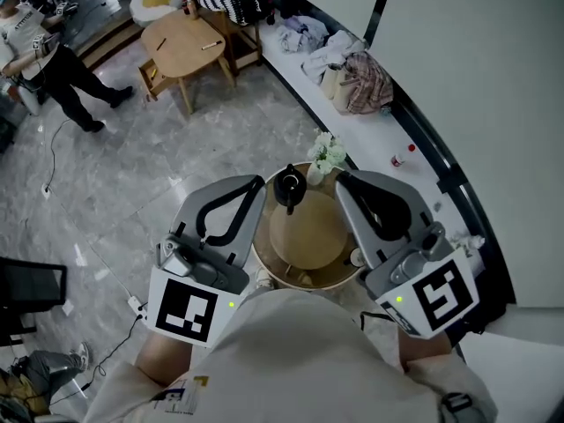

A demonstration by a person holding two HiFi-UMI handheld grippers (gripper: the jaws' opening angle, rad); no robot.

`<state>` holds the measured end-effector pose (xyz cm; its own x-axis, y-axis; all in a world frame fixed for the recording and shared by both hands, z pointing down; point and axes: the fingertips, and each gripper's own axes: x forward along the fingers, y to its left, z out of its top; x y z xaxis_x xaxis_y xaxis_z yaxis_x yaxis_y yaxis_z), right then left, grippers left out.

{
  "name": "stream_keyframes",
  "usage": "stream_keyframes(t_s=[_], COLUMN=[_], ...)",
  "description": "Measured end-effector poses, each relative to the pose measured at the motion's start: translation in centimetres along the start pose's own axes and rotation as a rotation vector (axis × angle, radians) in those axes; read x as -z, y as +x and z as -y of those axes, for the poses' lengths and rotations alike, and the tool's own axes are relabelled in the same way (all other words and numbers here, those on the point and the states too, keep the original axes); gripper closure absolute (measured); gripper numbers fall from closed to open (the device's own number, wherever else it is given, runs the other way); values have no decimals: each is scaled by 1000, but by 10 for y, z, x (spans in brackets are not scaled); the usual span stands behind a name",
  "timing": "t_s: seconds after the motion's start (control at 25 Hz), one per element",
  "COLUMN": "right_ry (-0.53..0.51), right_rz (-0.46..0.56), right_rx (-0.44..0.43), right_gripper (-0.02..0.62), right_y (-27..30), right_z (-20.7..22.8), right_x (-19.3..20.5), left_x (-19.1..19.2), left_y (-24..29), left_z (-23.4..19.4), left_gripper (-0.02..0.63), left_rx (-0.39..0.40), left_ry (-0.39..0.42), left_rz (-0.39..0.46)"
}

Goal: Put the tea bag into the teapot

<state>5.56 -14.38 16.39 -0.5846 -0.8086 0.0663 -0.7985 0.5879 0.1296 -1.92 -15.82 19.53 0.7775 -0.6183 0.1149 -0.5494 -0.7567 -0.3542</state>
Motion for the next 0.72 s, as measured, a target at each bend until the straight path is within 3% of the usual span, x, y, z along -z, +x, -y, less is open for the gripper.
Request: stream_keyframes(t_s=[0.72], right_ry=[-8], right_rz=[-96], right_rx=[-14], right_gripper=[588], right_y=[-5], right_z=[-5], right_x=[45], left_x=[28], left_y=[3], left_z=[10], left_gripper=[598], left_rx=[6], left_ry=[10], left_rz=[-53])
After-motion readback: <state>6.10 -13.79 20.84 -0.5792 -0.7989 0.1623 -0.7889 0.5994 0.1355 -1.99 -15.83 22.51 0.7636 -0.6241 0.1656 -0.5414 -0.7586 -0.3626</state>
